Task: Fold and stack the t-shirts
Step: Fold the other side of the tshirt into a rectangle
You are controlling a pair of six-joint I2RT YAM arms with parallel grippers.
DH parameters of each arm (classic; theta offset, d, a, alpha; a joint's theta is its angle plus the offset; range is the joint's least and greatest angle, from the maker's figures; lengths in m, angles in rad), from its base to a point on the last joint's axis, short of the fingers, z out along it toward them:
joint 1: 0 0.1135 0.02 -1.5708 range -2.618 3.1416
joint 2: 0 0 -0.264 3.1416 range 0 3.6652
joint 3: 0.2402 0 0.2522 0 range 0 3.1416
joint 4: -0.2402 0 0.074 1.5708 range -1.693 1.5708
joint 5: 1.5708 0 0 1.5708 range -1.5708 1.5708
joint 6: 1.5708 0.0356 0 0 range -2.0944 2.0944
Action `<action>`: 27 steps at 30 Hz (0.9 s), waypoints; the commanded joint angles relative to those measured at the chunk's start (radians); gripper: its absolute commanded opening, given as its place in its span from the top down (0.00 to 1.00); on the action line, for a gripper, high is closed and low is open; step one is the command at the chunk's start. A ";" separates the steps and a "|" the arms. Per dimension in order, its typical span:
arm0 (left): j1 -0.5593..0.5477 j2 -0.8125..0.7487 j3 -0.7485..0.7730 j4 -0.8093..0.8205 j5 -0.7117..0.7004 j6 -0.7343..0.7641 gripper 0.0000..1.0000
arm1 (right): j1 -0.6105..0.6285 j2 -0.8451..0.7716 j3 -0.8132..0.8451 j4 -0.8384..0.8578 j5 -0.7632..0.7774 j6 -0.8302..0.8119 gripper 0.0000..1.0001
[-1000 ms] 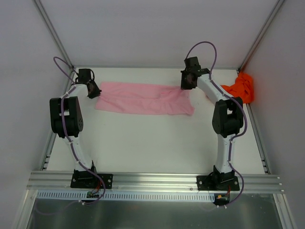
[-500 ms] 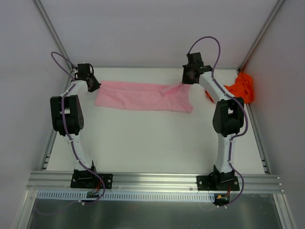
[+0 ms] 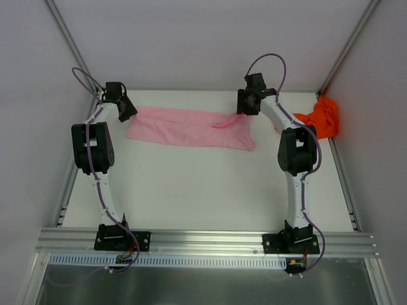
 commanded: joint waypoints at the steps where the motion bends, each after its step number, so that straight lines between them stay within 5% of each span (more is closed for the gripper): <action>1: 0.008 0.001 0.045 -0.024 -0.020 -0.006 0.59 | -0.004 0.018 0.096 -0.005 -0.023 -0.027 0.46; 4: 0.008 -0.001 0.045 -0.018 -0.017 -0.003 0.50 | -0.004 0.021 0.139 -0.010 -0.076 -0.058 0.16; 7: 0.008 -0.014 0.039 -0.018 -0.011 -0.001 0.37 | -0.004 0.015 0.215 -0.016 -0.087 -0.090 0.05; 13: 0.008 -0.109 -0.061 0.005 -0.001 0.004 0.16 | -0.004 -0.017 0.253 -0.079 -0.176 -0.087 0.06; 17: 0.008 -0.208 -0.200 0.039 0.052 0.049 0.01 | -0.004 -0.095 0.028 -0.084 -0.170 -0.073 0.07; 27: -0.021 -0.487 -0.464 0.063 0.216 0.091 0.01 | -0.001 -0.382 -0.442 0.056 -0.135 0.045 0.19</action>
